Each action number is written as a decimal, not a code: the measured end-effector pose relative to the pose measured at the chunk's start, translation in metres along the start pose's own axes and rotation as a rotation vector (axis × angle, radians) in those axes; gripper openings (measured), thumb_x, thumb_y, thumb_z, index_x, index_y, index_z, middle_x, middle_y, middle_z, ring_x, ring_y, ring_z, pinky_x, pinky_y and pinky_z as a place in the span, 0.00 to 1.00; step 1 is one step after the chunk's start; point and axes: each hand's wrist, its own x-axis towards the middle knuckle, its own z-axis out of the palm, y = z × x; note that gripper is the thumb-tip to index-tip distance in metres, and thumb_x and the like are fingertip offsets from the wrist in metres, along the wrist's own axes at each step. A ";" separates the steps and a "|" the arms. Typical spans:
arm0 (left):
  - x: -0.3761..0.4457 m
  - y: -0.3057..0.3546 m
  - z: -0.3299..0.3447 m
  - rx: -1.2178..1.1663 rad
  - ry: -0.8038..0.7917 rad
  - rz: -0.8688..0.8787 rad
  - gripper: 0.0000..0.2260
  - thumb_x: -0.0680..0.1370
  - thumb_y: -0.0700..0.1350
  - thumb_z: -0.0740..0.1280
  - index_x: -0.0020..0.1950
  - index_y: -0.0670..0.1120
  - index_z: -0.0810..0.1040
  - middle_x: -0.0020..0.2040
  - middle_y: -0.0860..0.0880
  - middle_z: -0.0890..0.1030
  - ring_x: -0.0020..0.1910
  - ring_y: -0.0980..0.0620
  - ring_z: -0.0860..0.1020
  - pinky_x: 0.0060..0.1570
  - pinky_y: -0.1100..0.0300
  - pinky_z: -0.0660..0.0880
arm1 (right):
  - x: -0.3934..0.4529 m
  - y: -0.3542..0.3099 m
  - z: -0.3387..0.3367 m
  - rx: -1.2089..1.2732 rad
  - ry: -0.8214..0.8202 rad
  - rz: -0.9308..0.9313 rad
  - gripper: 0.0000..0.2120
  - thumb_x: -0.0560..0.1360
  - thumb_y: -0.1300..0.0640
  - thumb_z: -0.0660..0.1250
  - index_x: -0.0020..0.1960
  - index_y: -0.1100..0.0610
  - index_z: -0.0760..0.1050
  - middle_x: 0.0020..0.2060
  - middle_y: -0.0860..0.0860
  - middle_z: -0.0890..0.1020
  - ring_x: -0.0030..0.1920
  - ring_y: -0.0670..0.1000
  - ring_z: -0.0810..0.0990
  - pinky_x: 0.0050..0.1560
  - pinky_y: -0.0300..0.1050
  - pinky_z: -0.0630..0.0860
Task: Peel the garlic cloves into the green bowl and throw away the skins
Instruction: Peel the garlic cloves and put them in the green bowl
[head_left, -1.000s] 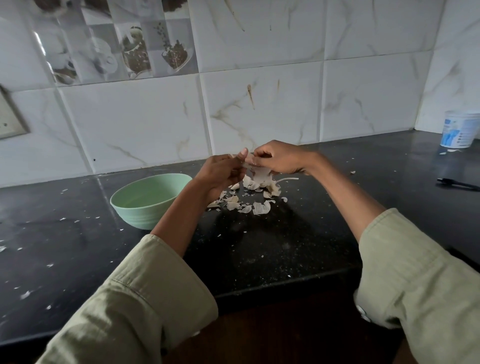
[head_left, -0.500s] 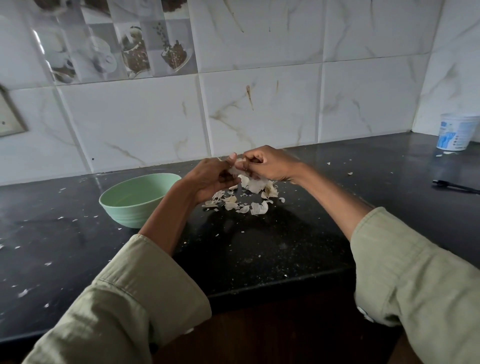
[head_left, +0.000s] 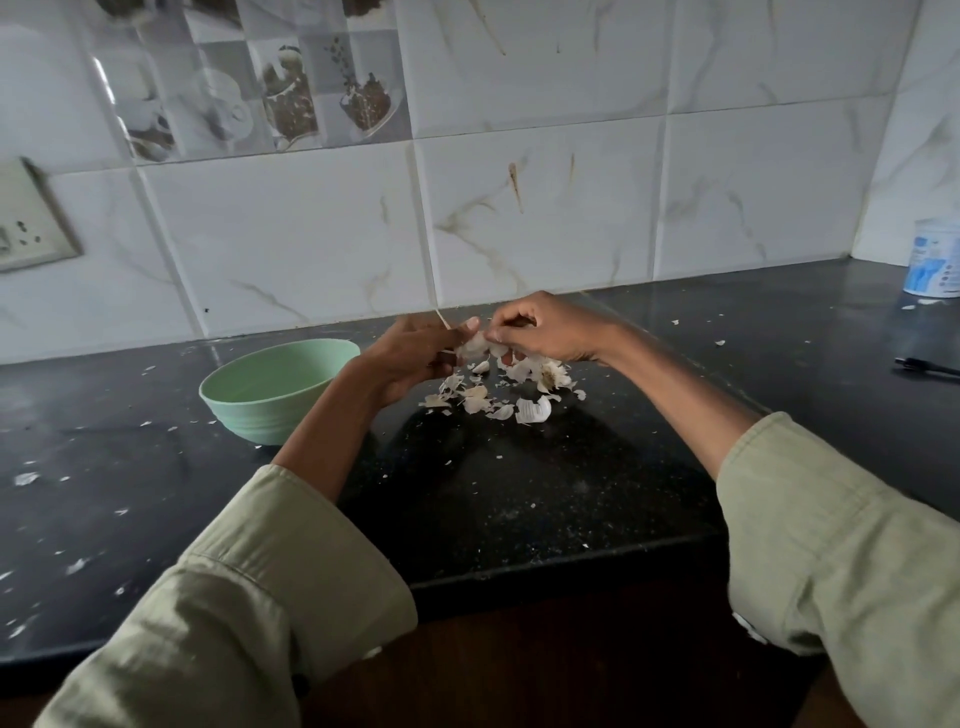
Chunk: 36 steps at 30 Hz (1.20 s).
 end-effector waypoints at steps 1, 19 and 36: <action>0.000 -0.001 0.002 -0.020 -0.015 0.000 0.16 0.75 0.51 0.77 0.50 0.39 0.79 0.41 0.47 0.77 0.34 0.56 0.74 0.37 0.63 0.75 | 0.001 0.001 0.001 0.030 -0.004 0.015 0.12 0.84 0.55 0.65 0.61 0.61 0.81 0.47 0.51 0.86 0.37 0.50 0.77 0.39 0.47 0.76; 0.010 -0.005 0.013 -0.224 0.033 0.052 0.11 0.81 0.33 0.69 0.61 0.32 0.82 0.55 0.36 0.85 0.52 0.44 0.85 0.51 0.59 0.84 | 0.003 0.006 -0.002 0.042 0.008 0.081 0.16 0.81 0.48 0.69 0.59 0.60 0.76 0.41 0.55 0.84 0.34 0.45 0.77 0.35 0.36 0.69; 0.007 -0.006 0.017 -0.409 0.147 -0.008 0.03 0.81 0.32 0.69 0.49 0.36 0.83 0.43 0.41 0.84 0.41 0.50 0.83 0.41 0.62 0.83 | 0.007 0.000 0.008 0.057 0.189 -0.110 0.09 0.81 0.58 0.70 0.55 0.64 0.76 0.48 0.62 0.83 0.37 0.51 0.81 0.35 0.45 0.83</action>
